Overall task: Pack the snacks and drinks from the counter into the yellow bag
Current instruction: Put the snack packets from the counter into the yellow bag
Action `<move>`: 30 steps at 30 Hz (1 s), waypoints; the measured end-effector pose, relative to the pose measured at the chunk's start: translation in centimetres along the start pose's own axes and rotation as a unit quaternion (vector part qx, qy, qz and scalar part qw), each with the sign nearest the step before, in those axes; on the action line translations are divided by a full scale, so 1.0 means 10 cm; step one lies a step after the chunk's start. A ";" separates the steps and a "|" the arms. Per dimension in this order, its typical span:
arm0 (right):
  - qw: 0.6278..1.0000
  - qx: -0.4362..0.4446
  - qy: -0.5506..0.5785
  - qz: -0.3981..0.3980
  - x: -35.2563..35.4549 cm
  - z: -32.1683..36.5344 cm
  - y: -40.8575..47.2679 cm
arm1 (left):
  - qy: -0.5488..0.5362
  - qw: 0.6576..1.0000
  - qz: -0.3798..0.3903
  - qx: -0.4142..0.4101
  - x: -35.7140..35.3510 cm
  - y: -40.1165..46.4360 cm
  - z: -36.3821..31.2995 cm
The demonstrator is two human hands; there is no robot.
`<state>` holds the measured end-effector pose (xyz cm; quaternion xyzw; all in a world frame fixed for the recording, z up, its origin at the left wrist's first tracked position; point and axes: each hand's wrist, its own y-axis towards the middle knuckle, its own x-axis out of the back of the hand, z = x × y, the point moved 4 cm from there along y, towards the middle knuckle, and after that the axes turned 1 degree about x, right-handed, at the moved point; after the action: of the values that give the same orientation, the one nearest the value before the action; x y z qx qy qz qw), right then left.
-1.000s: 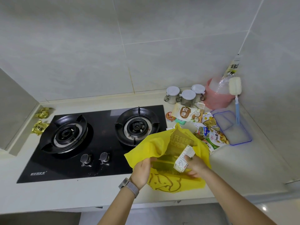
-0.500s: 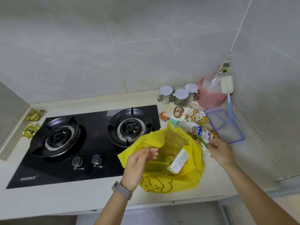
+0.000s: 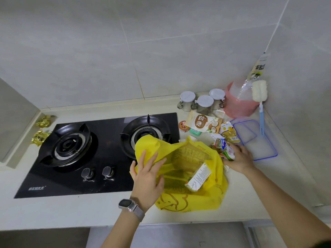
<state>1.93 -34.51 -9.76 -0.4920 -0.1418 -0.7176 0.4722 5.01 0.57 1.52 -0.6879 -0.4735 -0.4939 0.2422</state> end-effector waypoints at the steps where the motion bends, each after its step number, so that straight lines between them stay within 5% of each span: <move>1: 1.000 0.004 -0.006 -0.011 -0.02 -0.01 0.02 | -0.007 1.000 0.018 0.012 -0.03 -0.01 0.04; 10: 0.994 0.043 -0.053 -0.085 -0.02 -0.07 -0.03 | -0.043 0.993 0.103 0.033 -0.24 -0.07 0.15; 18: 0.957 -0.009 0.199 -0.211 0.26 0.03 -0.32 | -0.051 0.989 0.134 0.042 -0.33 -0.14 0.11; 24: 0.883 -0.057 0.441 -0.151 0.15 0.11 -0.62 | -0.113 0.983 0.127 0.076 -0.29 -0.13 0.15; 30: 0.834 -0.072 0.532 -0.131 0.17 0.45 -1.09 | -0.134 0.981 0.104 0.090 -0.23 -0.11 0.22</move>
<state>-4.50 -26.81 -3.35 -0.0439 0.1204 -0.9318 0.3396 4.84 1.88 -1.54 -0.7689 -0.4701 -0.3240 0.2877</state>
